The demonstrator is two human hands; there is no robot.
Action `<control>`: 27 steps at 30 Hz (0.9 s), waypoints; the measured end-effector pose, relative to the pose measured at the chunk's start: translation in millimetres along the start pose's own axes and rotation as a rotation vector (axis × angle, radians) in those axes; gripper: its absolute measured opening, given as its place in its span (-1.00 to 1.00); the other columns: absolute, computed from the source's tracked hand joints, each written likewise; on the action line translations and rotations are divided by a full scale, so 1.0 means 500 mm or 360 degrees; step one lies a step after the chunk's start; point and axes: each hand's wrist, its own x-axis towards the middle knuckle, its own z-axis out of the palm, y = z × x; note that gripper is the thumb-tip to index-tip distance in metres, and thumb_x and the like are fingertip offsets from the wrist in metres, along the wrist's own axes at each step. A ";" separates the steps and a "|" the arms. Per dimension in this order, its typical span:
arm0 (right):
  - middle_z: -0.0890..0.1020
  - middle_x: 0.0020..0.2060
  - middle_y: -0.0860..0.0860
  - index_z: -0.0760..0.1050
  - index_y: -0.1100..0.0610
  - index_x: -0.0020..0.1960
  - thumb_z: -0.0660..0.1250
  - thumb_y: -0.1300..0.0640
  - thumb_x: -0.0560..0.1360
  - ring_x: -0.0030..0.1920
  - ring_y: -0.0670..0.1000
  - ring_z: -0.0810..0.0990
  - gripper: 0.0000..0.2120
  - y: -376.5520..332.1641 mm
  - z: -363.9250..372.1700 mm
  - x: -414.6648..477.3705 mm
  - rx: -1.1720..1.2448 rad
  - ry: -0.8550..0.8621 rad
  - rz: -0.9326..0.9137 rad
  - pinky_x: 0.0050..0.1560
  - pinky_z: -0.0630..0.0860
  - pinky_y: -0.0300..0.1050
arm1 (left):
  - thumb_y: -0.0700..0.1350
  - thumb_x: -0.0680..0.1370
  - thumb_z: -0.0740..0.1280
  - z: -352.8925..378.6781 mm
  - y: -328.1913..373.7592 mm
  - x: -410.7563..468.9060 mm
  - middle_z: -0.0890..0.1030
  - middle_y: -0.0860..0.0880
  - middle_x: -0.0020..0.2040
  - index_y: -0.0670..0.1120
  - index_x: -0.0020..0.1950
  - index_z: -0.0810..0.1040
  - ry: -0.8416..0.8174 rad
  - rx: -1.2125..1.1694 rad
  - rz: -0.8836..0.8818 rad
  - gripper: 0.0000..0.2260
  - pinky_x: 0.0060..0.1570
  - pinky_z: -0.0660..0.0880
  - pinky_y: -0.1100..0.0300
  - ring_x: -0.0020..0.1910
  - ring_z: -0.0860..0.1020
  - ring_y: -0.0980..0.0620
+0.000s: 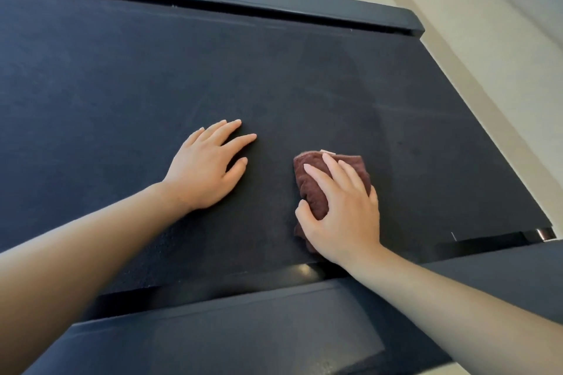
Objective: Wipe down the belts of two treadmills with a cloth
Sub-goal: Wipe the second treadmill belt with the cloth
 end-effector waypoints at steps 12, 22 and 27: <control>0.27 0.47 -0.08 0.34 -0.12 0.39 0.11 -0.16 0.45 0.47 -0.03 0.16 -0.48 -0.025 0.015 -0.006 0.0103 0.0009 -0.0116 0.41 0.10 0.20 | 0.06 0.59 0.07 0.003 0.039 0.016 0.15 0.05 0.52 0.11 0.48 0.22 -0.0066 -0.0006 0.0026 -0.57 0.45 -0.01 -0.14 0.51 0.05 0.03; 0.28 0.46 -0.12 0.37 -0.14 0.36 0.09 -0.14 0.43 0.47 -0.05 0.16 -0.49 0.182 -0.064 -0.022 0.0027 0.0100 0.0218 0.40 0.16 0.22 | 0.14 0.58 0.00 0.072 0.179 0.087 0.07 0.08 0.54 0.03 0.51 0.13 -0.0122 0.0067 0.0105 -0.49 0.35 -0.15 -0.35 0.51 -0.03 0.06; 0.33 0.43 -0.12 0.43 -0.13 0.31 0.13 -0.13 0.39 0.45 -0.03 0.22 -0.50 0.220 -0.063 0.004 0.0027 0.0200 0.0216 0.37 0.22 0.23 | 0.15 0.58 0.00 0.087 0.213 0.111 0.06 0.07 0.54 0.03 0.51 0.11 -0.0089 0.0113 0.0025 -0.49 0.33 -0.13 -0.40 0.52 -0.03 0.03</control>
